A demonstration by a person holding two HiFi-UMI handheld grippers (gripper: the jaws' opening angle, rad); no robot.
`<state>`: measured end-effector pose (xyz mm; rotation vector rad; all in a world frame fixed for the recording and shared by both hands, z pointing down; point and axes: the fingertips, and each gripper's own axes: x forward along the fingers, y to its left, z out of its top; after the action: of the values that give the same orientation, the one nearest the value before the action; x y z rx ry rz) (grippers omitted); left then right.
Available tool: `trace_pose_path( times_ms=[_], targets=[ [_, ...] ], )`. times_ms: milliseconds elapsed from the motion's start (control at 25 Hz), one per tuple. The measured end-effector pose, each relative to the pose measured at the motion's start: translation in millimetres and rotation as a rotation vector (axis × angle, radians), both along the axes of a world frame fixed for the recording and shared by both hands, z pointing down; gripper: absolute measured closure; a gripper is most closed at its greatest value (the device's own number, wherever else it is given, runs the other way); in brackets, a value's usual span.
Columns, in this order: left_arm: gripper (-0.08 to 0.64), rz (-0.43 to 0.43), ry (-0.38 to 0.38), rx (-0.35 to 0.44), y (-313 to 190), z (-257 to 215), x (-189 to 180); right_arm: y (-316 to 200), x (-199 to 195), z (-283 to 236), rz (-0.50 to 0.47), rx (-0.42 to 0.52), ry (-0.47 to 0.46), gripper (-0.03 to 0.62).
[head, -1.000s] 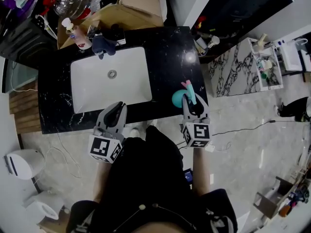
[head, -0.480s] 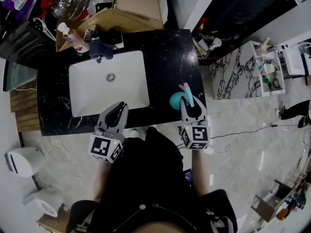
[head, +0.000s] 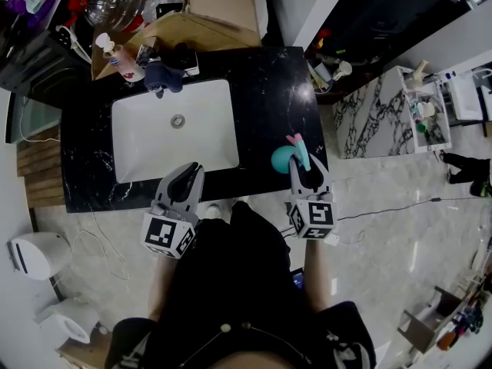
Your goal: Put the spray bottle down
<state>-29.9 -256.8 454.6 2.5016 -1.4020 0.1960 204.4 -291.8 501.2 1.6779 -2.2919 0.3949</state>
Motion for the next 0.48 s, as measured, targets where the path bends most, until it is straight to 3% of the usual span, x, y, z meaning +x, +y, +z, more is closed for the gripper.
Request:
trace_pose_path(
  times_ms=[240, 480],
  targets=[
    [0.523, -0.005, 0.007, 0.002, 11.0, -1.5, -9.4, 10.0, 21.9, -7.0, 0.105, -0.001, -0.045, 0.462],
    [0.523, 0.016, 0.007, 0.001, 29.0, 0.7, -18.9, 12.7, 18.5, -6.0, 0.091, 0.011, -0.034, 0.488]
  ],
)
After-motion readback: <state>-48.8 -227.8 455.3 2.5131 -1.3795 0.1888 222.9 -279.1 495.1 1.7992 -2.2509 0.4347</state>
